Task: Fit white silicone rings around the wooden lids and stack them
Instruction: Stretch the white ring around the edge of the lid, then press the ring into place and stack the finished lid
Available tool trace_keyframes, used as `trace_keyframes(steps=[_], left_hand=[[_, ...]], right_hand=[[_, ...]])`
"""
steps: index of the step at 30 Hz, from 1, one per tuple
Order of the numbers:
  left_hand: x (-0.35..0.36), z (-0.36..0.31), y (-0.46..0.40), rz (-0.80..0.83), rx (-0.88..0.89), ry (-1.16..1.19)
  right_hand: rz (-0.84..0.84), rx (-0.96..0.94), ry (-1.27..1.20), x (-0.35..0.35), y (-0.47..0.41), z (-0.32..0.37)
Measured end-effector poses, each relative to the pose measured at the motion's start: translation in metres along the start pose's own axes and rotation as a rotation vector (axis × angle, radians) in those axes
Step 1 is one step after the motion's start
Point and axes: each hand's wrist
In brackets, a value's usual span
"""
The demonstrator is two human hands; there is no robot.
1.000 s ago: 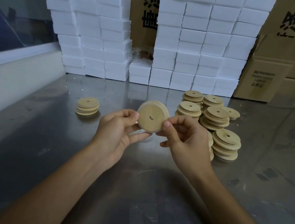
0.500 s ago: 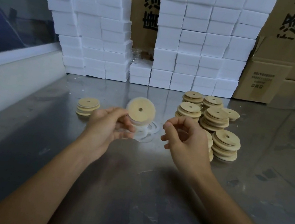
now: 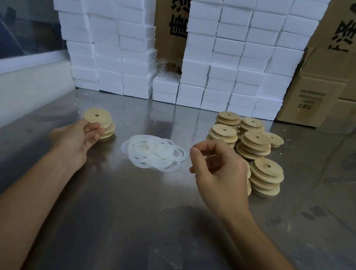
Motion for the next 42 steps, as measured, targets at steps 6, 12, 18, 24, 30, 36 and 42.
trace_keyframes(steps=[6,12,18,24,30,36,42], left_hand=[[0.001,-0.001,-0.007,0.041,-0.082,-0.005],[0.002,0.002,-0.004,-0.033,-0.048,-0.048],[0.022,0.021,0.04,-0.097,0.677,-0.742],[0.048,0.039,0.083,0.362,1.047,-1.311],[0.053,0.039,0.088,0.381,1.047,-1.427],[0.052,0.037,0.088,0.391,1.009,-1.375],[0.046,0.029,0.083,0.406,0.937,-1.374]], right_hand=[[-0.015,-0.099,0.039,-0.004,-0.003,0.001],[-0.046,-0.151,0.48,-0.023,-0.014,0.002],[0.109,0.165,0.938,-0.041,-0.02,0.004],[0.13,0.241,0.924,-0.044,-0.021,0.0],[0.078,0.248,0.889,-0.046,-0.021,-0.008],[-0.011,0.169,0.737,-0.043,-0.023,-0.012],[-0.122,0.117,0.555,-0.037,-0.025,-0.014]])
Point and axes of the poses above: each hand's wrist, its own y-axis away from the middle knuckle, its own x-axis out of the palm, z = x × y, and after that the axes turned 14 degrees about -y, right-handed
